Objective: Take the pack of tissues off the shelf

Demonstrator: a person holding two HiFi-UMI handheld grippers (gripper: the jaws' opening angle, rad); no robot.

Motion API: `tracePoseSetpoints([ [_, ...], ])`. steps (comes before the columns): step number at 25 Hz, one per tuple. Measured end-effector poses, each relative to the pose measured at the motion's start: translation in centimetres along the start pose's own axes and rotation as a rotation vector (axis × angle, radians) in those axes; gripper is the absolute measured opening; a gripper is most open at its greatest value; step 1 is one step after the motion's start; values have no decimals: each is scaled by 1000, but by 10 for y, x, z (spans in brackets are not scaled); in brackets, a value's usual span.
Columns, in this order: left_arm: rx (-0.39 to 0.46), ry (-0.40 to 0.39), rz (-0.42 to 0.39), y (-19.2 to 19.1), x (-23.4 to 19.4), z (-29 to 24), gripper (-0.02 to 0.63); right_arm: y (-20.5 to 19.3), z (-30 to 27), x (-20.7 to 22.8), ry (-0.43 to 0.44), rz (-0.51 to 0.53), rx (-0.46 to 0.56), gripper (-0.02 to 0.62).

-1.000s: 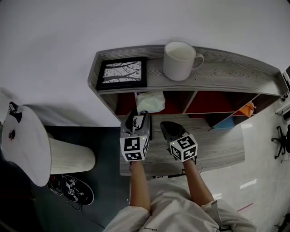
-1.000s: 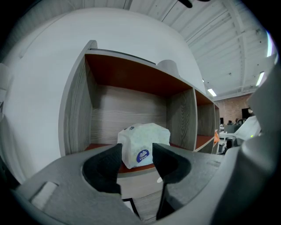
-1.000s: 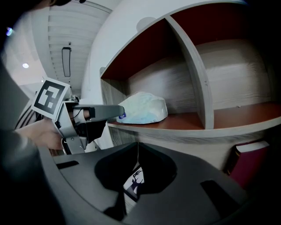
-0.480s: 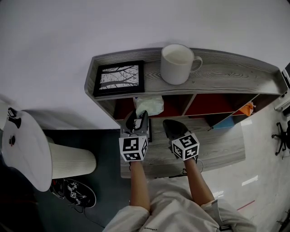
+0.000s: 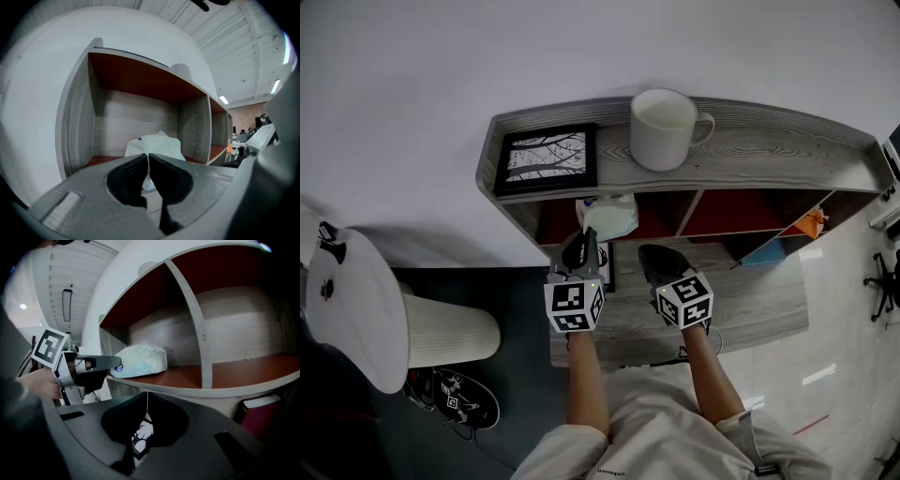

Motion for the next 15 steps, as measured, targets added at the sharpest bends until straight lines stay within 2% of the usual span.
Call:
tracePoseSetpoints([
  [8,19,23,-14,5,4,13,12,6,6,0,4,-13,25,17],
  [15,28,50,-42,9,10,33,12,7,11,-17,35,-9,35,17],
])
Point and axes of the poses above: the fingertips, and each gripper's own axes: z backward along the fingers, x to its right, y out of its top, the point moved 3 cm from there along z, backward along the fingers, and after that the axes turned 8 degrees about -y, right-handed, at the moved point
